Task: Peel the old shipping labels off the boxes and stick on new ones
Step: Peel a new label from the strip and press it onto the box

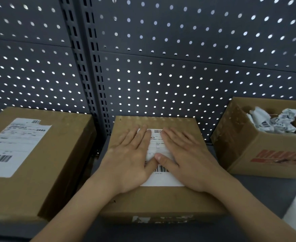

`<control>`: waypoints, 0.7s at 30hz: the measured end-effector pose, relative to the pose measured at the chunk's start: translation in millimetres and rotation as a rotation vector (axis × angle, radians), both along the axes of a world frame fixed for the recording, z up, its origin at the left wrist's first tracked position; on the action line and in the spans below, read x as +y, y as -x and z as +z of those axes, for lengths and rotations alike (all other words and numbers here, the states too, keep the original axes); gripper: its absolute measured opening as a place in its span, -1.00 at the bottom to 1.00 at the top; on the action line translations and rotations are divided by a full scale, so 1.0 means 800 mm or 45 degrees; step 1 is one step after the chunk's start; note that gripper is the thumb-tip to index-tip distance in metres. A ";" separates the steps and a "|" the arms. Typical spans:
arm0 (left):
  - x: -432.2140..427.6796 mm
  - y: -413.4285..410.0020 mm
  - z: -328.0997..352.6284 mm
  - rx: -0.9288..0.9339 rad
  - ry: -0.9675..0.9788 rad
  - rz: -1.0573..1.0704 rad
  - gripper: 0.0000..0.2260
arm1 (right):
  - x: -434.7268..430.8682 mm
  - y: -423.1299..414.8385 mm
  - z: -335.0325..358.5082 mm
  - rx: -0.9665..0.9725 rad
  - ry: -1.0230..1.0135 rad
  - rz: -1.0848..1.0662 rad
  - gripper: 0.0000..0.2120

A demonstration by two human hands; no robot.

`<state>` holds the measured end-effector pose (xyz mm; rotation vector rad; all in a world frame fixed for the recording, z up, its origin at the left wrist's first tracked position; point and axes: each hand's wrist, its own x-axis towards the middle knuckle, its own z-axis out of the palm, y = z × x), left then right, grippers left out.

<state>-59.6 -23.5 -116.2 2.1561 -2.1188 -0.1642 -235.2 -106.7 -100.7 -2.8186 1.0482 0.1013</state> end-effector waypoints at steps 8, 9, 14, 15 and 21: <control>0.000 0.002 0.000 -0.049 -0.043 0.179 -0.13 | 0.003 -0.005 -0.005 0.017 0.051 -0.160 -0.14; 0.001 0.003 0.002 -0.047 -0.044 0.207 -0.14 | 0.003 -0.005 -0.005 0.015 0.055 -0.192 -0.12; 0.017 0.003 0.011 0.053 0.013 0.254 -0.22 | 0.002 0.002 -0.002 -0.183 0.043 -0.251 -0.16; 0.022 0.002 0.013 0.052 0.025 0.250 -0.26 | 0.005 0.006 0.001 -0.285 0.033 -0.258 -0.22; 0.033 0.039 0.006 -0.062 0.049 0.175 -0.26 | 0.036 0.000 -0.001 -0.175 0.048 0.019 -0.33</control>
